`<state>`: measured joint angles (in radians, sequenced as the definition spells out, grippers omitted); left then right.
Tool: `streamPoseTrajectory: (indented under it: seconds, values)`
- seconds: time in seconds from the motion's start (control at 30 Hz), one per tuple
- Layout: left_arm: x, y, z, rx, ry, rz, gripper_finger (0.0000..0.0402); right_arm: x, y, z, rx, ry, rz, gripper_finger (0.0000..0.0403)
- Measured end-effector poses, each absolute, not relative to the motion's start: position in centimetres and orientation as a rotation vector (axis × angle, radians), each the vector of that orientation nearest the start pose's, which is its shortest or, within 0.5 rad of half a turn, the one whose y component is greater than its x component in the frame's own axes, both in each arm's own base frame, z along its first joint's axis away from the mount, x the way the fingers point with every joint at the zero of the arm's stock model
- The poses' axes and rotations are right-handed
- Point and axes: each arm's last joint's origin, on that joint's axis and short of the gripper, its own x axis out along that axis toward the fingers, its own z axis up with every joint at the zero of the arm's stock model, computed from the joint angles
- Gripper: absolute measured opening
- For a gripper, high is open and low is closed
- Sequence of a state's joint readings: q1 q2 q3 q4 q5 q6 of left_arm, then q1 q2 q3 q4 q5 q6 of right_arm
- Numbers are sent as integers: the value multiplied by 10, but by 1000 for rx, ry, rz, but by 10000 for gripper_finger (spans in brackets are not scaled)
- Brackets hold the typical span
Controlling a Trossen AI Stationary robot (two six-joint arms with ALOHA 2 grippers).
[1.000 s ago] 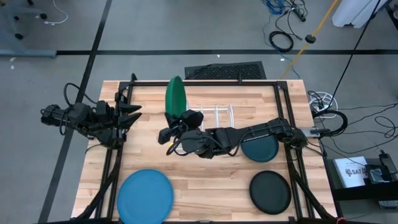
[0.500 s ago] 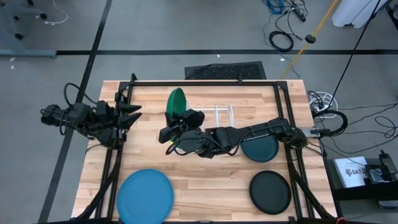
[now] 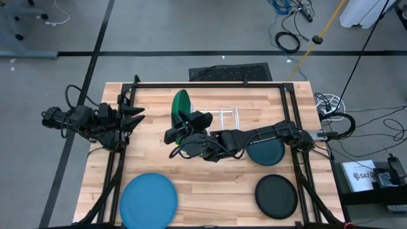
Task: Sort dishes
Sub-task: Put the green plate into the white dish rack
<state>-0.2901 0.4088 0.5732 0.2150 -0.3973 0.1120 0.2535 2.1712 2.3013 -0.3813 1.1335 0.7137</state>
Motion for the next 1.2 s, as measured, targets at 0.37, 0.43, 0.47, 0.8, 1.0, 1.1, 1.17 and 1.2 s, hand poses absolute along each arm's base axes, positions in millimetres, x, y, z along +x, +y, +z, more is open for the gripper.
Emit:
streamPoseTrajectory:
  seconds: [0.37, 0.43, 0.47, 0.8, 1.0, 1.1, 1.17, 1.2]
  values:
    - [96, -17, 343, -17, -351, 126, 135, 472, 94, 393, 356, -70, -943, 98]
    - [97, -17, 342, -16, -348, 126, 135, 472, 93, 394, 326, -54, -945, 98]
    - [97, -17, 342, -15, -346, 125, 135, 471, 93, 394, 315, -46, -945, 98]
    - [97, -17, 341, -12, -336, 125, 135, 456, 87, 393, 332, 25, -974, 61]
    - [97, -17, 341, -12, -335, 125, 135, 450, 86, 386, 363, 95, -955, 51]
    - [97, -17, 341, -12, -336, 125, 135, 448, 85, 383, 377, 122, -957, 52]
    - [97, -17, 341, -13, -335, 125, 135, 447, 84, 381, 390, 134, -963, 52]
    - [97, -17, 341, -13, -335, 125, 135, 446, 84, 380, 391, 138, -965, 51]
